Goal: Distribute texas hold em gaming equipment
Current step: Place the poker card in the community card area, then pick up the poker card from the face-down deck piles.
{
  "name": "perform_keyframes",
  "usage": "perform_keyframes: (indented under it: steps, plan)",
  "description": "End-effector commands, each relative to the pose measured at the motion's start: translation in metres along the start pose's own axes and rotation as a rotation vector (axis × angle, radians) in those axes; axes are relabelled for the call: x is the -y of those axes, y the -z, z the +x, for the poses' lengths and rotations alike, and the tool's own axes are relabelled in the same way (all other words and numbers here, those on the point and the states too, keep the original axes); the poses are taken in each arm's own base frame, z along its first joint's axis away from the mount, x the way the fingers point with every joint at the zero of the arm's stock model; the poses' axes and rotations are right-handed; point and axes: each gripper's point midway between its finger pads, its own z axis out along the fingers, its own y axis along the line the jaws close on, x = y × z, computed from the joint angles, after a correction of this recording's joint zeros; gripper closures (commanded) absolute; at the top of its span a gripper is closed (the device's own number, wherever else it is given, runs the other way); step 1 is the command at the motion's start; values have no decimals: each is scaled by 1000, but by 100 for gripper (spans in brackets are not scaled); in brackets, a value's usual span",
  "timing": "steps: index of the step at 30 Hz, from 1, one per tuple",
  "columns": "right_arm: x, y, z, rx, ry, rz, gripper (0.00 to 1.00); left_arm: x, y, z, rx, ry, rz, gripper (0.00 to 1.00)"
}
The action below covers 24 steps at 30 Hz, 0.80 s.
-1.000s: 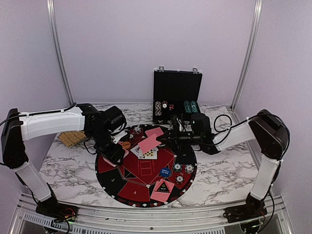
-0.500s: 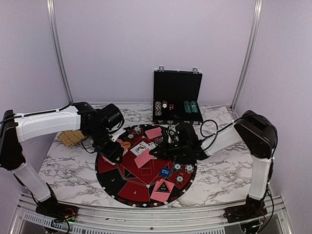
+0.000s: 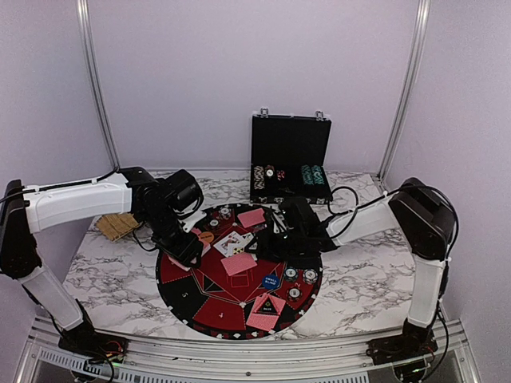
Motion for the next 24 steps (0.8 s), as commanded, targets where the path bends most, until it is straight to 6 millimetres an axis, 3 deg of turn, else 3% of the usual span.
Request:
perform_keyframes:
  steps: [1, 4, 12, 24]
  plan:
    - [-23, 19, -15, 54, 113, 51, 46, 5, 10, -5, 33, -12, 24, 61]
    - [-35, 30, -21, 75, 136, 40, 39, 9, 10, -6, 34, -24, 32, 61]
    - [-105, 43, -14, -25, 174, -286, 23, 24, 12, -8, 34, -72, 52, 61]
    - [-142, 37, 13, -166, 139, -508, 21, 36, 13, -11, 34, -106, 63, 61]
